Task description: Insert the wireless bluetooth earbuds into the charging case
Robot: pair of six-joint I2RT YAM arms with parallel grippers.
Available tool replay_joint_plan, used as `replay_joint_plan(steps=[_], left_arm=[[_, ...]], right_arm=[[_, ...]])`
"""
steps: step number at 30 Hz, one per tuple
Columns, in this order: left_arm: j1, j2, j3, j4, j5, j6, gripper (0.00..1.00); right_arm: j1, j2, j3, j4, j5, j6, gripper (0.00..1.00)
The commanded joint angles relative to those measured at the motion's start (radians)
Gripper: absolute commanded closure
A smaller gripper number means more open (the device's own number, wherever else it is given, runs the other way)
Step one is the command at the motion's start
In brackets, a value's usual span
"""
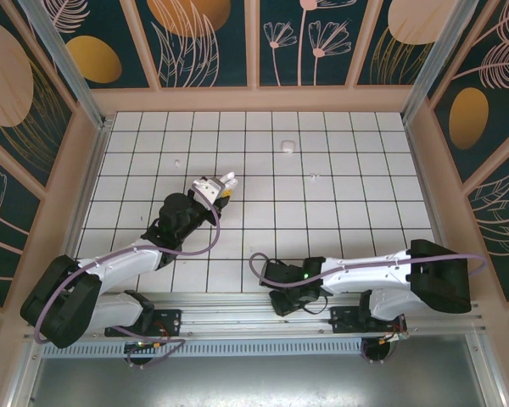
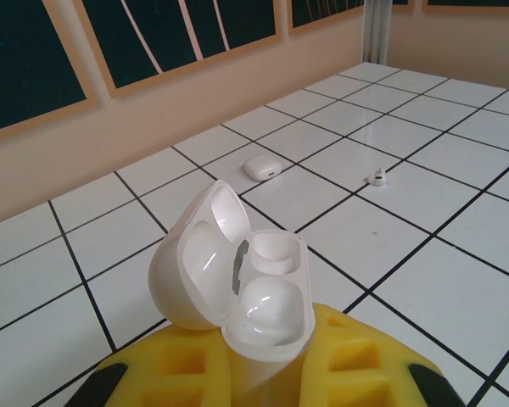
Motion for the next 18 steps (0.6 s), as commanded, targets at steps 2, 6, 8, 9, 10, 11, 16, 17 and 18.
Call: replay_joint_plan(steps=[2, 6, 8, 9, 10, 11, 16, 17, 18], left_arm=[[-0.002, -0.015, -0.003, 0.002, -0.007, 0.007, 1.0], [-0.002, -0.015, 0.001, -0.002, -0.007, 0.012, 1.0], [-0.003, -0.018, 0.001, 0.002, 0.003, 0.015, 1.0], [-0.003, -0.022, 0.0, 0.01, 0.016, 0.019, 1.0], [-0.002, -0.024, -0.002, 0.02, 0.045, 0.024, 1.0], [-0.001, -0.027, -0.002, 0.028, 0.078, 0.029, 1.0], [-0.001, -0.021, 0.029, 0.055, 0.316, 0.025, 1.0], [-0.001, -0.017, 0.036, 0.062, 0.354, 0.019, 1.0], [0.0, -0.013, 0.043, 0.073, 0.393, 0.008, 1.0]], right_arm=[[0.007, -0.043, 0.018, 0.02, 0.048, -0.001, 0.83], [0.01, -0.113, 0.033, 0.0, 0.091, 0.018, 0.85], [0.008, -0.154, 0.053, -0.021, 0.131, 0.024, 0.86], [0.007, -0.178, 0.068, -0.036, 0.179, 0.022, 0.86], [0.0, -0.2, 0.087, -0.049, 0.217, 0.016, 0.86], [-0.01, -0.218, 0.105, -0.06, 0.251, 0.007, 0.86], [-0.124, -0.298, 0.249, -0.06, 0.407, -0.134, 0.86], [-0.15, -0.308, 0.274, -0.047, 0.424, -0.169, 0.86], [-0.175, -0.319, 0.303, -0.026, 0.444, -0.209, 0.86]])
